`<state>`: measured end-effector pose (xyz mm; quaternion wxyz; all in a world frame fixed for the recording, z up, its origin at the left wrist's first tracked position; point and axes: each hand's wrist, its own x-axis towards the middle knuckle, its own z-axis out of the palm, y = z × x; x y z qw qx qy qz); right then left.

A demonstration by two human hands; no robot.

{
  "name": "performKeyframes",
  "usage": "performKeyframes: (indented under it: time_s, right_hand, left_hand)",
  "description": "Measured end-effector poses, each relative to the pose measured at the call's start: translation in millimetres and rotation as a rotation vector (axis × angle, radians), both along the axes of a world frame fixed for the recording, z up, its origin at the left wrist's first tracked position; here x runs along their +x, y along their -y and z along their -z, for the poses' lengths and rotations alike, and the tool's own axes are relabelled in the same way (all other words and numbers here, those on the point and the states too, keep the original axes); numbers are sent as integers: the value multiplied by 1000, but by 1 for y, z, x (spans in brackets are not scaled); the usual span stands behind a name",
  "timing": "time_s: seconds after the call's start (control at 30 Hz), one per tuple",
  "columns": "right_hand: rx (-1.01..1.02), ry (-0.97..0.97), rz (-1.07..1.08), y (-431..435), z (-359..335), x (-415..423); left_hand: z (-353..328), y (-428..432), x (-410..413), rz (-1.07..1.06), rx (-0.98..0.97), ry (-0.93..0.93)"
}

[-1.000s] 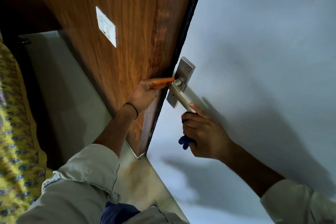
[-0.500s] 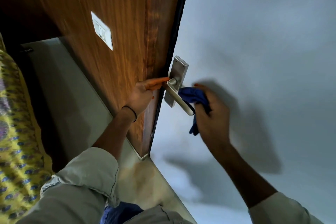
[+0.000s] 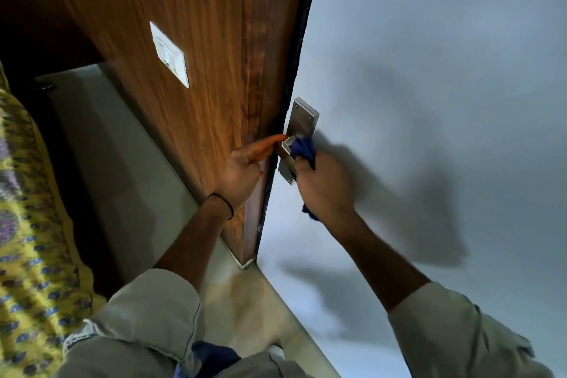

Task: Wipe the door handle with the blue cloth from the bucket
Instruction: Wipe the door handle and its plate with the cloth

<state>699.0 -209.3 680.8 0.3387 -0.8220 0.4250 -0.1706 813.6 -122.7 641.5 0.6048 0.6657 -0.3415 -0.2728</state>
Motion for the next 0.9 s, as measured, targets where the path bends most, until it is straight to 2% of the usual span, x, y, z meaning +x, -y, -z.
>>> performKeyframes:
  time_s: [0.07,0.13,0.2,0.3,0.37,0.5,0.67,0.8,0.83,0.9]
  right_hand:
    - [-77,-90,7,-1,-3,15]
    - [-95,-97,-9,-3,-6,14]
    - [22,-25,-29,0,-6,-2]
    - [275,46,51,-1,0,-36]
    - [316,46,114,-5,2,-49]
    - [221,8,105,-9,-6,-30]
    - [-26,-143,77,-8,-15,28]
    - [-103,-111,88,-21,-12,9]
    - [-66,-82,99,-23,-8,-5]
    - [208,103,218,-24,-5,-37]
  left_hand:
    - [1,1,0,-5,8,-5]
    - [4,1,4,-2,11,6]
    - [9,1,8,21,-5,27]
    - [12,1,11,47,-57,0]
    - [12,2,12,59,-79,-1]
    - [17,3,17,68,-88,-28]
    - [13,0,25,156,-85,21]
    - [7,-4,32,217,-71,111]
    - [9,-5,35,234,-64,139]
    - [13,-6,42,252,-38,184]
